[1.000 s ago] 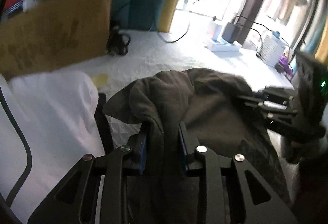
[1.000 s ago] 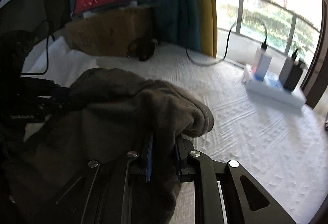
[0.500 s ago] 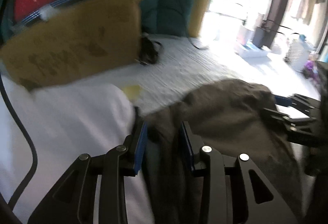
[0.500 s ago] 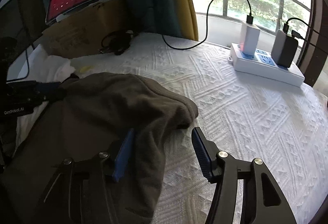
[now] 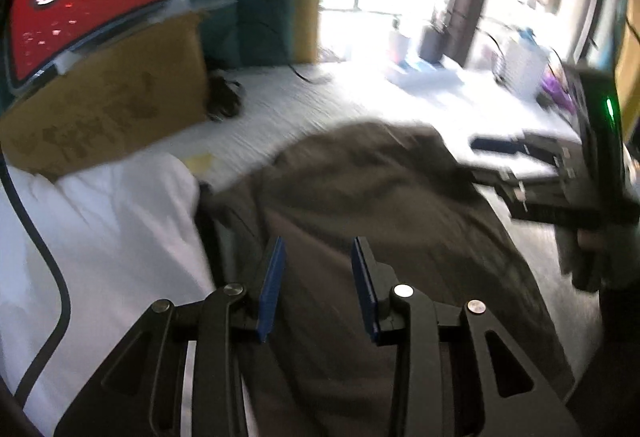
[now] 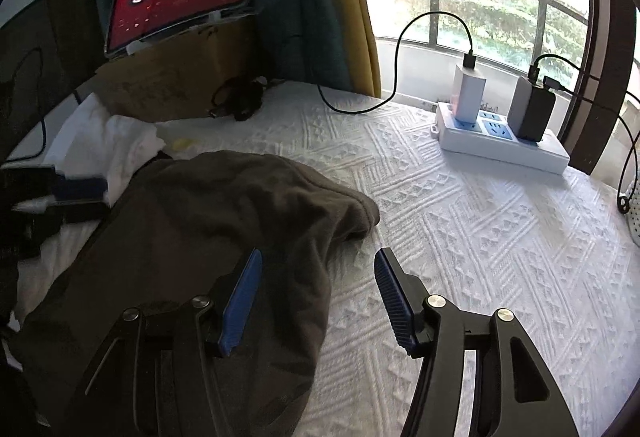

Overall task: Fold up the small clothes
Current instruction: 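Fold the held shirt end down over the strip with both tools, then open both tools and release the folded grey shirt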

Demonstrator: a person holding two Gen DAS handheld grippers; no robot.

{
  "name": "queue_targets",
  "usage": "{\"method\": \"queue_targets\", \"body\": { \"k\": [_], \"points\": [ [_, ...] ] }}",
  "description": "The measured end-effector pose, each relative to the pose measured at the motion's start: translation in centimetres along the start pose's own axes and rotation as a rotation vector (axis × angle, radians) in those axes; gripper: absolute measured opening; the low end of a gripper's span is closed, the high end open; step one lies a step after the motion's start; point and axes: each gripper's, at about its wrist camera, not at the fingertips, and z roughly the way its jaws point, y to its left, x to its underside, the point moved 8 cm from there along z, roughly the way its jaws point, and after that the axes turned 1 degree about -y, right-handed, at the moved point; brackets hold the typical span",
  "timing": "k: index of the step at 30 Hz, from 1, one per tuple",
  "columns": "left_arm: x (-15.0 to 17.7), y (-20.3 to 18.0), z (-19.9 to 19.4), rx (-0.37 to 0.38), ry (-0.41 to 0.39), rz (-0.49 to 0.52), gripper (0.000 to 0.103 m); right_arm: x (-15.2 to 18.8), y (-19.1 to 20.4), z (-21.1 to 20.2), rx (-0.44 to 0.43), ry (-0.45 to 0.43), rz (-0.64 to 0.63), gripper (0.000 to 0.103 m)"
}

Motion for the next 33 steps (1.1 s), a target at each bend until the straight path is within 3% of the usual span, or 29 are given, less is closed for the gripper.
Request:
{"method": "queue_targets", "body": {
  "k": [6,12,22,28,31,33],
  "points": [
    [3.6,-0.8,0.7,-0.052,0.072,0.028,0.034,1.5,1.1,-1.2,-0.012,0.018,-0.008,0.061],
    [5.0,0.9,0.2,-0.081,0.052,-0.023,0.044,3.7,3.1,-1.9,-0.037,0.043,-0.023,0.061],
    [6.1,1.2,-0.6,-0.088,0.019,-0.044,0.044,7.1,3.9,-2.6,0.026,0.094,-0.043,0.065],
    [6.8,1.2,-1.8,-0.144,0.03,-0.029,0.044,8.3,2.8,-3.5,0.059,0.09,-0.017,0.069],
    [7.0,0.8,-3.0,-0.119,0.021,-0.043,0.044,8.7,2.5,-4.2,0.068,0.086,-0.01,0.069],
    [7.1,-0.1,-4.2,-0.052,0.001,-0.074,0.044,8.8,2.6,-4.7,0.059,0.081,0.002,0.069]
  ]
}}
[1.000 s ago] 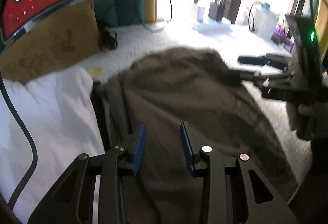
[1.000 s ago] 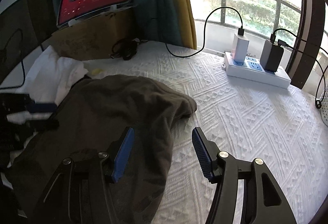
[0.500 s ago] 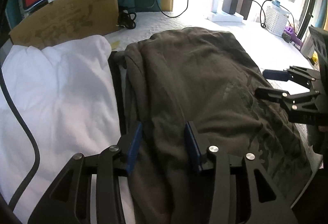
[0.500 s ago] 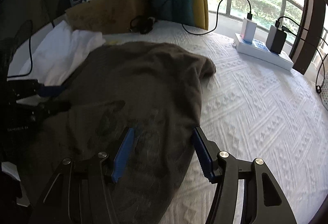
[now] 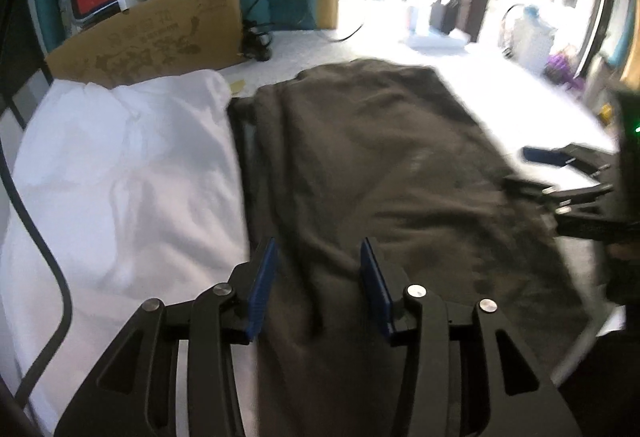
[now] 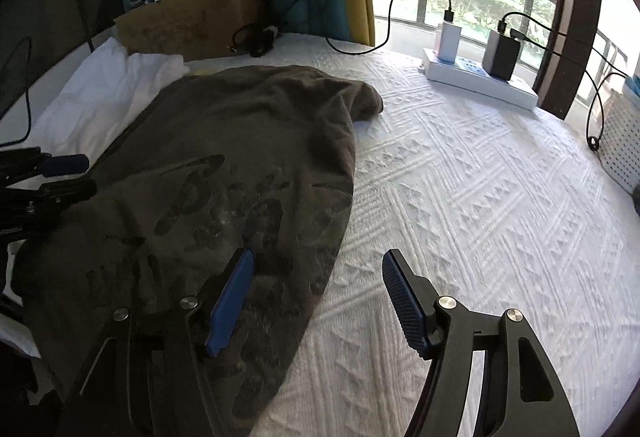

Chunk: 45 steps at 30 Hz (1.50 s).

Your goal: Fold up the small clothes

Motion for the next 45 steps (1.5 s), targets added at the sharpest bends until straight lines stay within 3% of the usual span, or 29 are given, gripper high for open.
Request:
{"method": "queue_targets", "body": {
  "k": [8,15,22,27,34,37,45],
  "points": [
    [3.0,-2.4,-0.4,0.064,0.051,-0.037,0.044,0.5,2.4,-2.7,-0.041,-0.036,-0.024,0.069],
    [4.8,-2.2,-0.9,0.03,0.052,-0.066,0.044,3.5,5.2,-3.1,-0.057,-0.003,-0.064,0.069],
    [5.0,-2.2,-1.7,0.003,0.035,-0.092,0.045,6.2,4.0,-4.2,-0.039,0.017,-0.021,0.069],
    [3.7,-4.4,-3.9,0.042,-0.02,-0.051,0.045,7.2,2.1,-6.1,-0.011,0.001,0.023,0.069],
    [3.0,-7.7,-4.1,0.08,-0.03,-0.001,0.045,8.2,-0.2,-8.7,0.016,-0.037,0.084,0.069],
    [2.8,-9.2,-4.2,0.097,-0.036,0.019,0.056,8.7,-1.1,-9.7,0.028,-0.051,0.101,0.069],
    [1.3,-14.1,-6.1,0.165,-0.108,0.08,0.069,9.4,-3.9,-12.5,0.072,-0.1,0.151,0.069]
  ]
}}
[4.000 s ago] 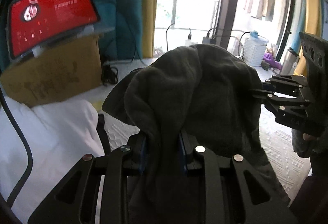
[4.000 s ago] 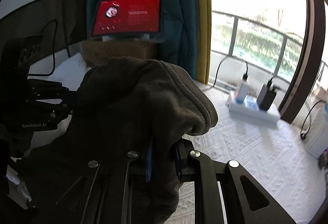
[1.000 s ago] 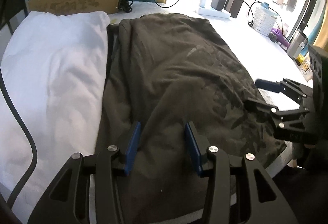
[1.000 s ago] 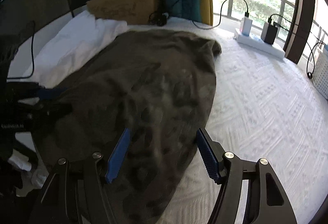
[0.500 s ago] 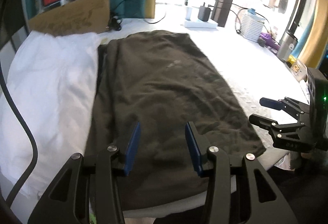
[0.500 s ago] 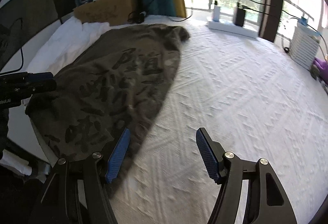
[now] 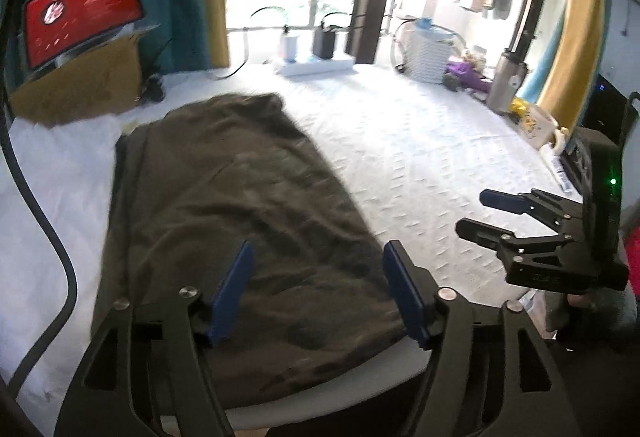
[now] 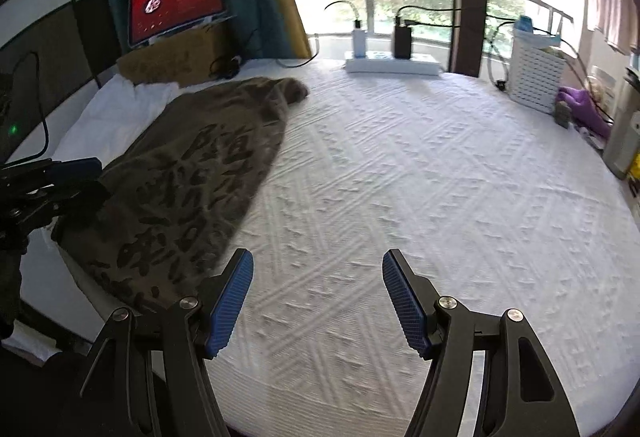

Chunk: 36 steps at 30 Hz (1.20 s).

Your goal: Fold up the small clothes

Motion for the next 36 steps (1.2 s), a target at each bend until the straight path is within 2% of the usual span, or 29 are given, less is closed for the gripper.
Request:
{"method": "queue_targets", "body": {
  "k": [4,9,12,17,21,27,32,36],
  "points": [
    [-0.8,-1.6,-0.2,0.011,-0.019,0.019,0.075,-0.3,-1.2,-1.5,0.023,-0.029,0.019,0.069],
    [-2.3,-2.7,-2.1,-0.005,-0.115,0.032,0.079,-1.4,-2.1,-4.0,0.052,-0.076,0.021,0.069],
    [-3.0,-2.9,-3.3,-0.013,-0.161,0.028,0.086,-2.0,-2.4,-5.6,0.072,-0.103,0.019,0.069],
    [-4.3,-3.3,-6.5,-0.016,-0.287,0.051,0.098,-3.2,-2.2,-8.3,0.088,-0.152,0.016,0.07],
    [-5.2,-3.3,-8.3,-0.048,-0.353,0.057,0.099,-4.2,-1.9,-10.3,0.107,-0.192,0.006,0.07],
    [-6.0,-3.0,-9.4,-0.086,-0.366,0.074,0.099,-5.3,-1.2,-13.4,0.112,-0.255,-0.006,0.074],
    [-6.9,-3.0,-12.1,-0.091,-0.459,0.067,0.099,-6.3,-0.7,-16.0,0.137,-0.309,-0.022,0.076],
    [-7.4,-2.5,-13.2,-0.131,-0.507,0.052,0.101,-6.6,0.1,-17.8,0.153,-0.336,-0.054,0.076]
  ]
}}
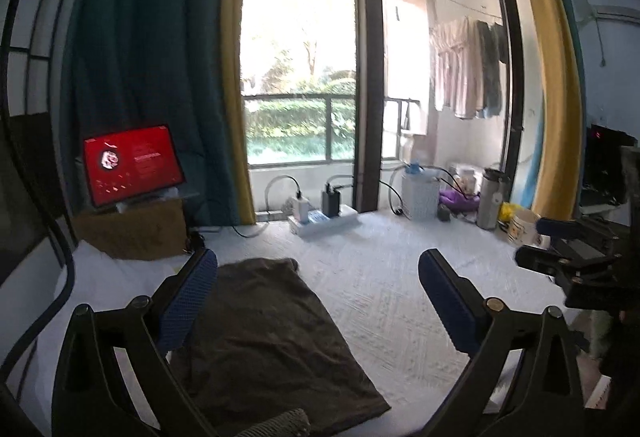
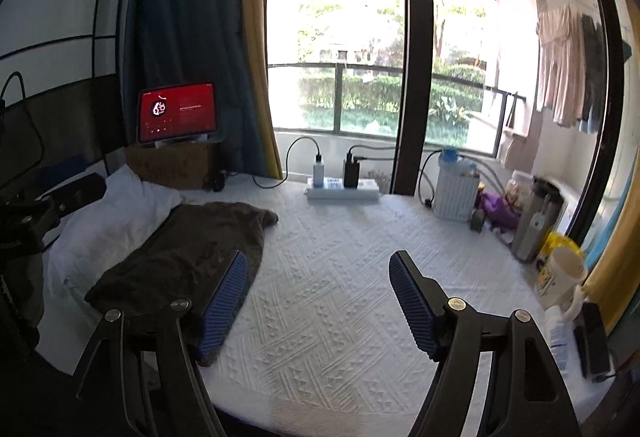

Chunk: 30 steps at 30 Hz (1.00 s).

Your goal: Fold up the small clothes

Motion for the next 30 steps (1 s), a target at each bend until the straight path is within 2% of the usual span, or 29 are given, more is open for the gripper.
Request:
{"method": "queue_targets", "body": {
  "k": [3,10,13,15,22,30],
  "points": [
    [-0.8,0.6,-1.0,-0.011,-0.05,-0.018,0.102,-0.6,0.2,-1.2,0.017,-0.016,-0.014,0.076],
    [-1.4,2.4,-1.9,-0.075,-0.076,-0.03,0.102,-1.9,0.6,-3.8,0.043,-0.107,-0.032,0.077],
    [-1.8,3.4,-2.7,-0.102,-0.095,-0.043,0.102,-2.7,0.3,-4.7,0.066,-0.144,-0.023,0.084],
    [-2.0,4.0,-3.0,-0.115,-0.101,-0.051,0.102,-3.2,0.1,-5.0,0.078,-0.162,-0.012,0.085],
    [-2.0,5.8,-3.6,-0.089,-0.119,-0.117,0.102,-5.0,0.4,-6.0,0.108,-0.199,-0.021,0.085],
    [-1.8,6.6,-3.9,-0.107,-0.119,-0.125,0.102,-5.3,0.5,-5.7,0.109,-0.201,-0.011,0.086]
  ]
}}
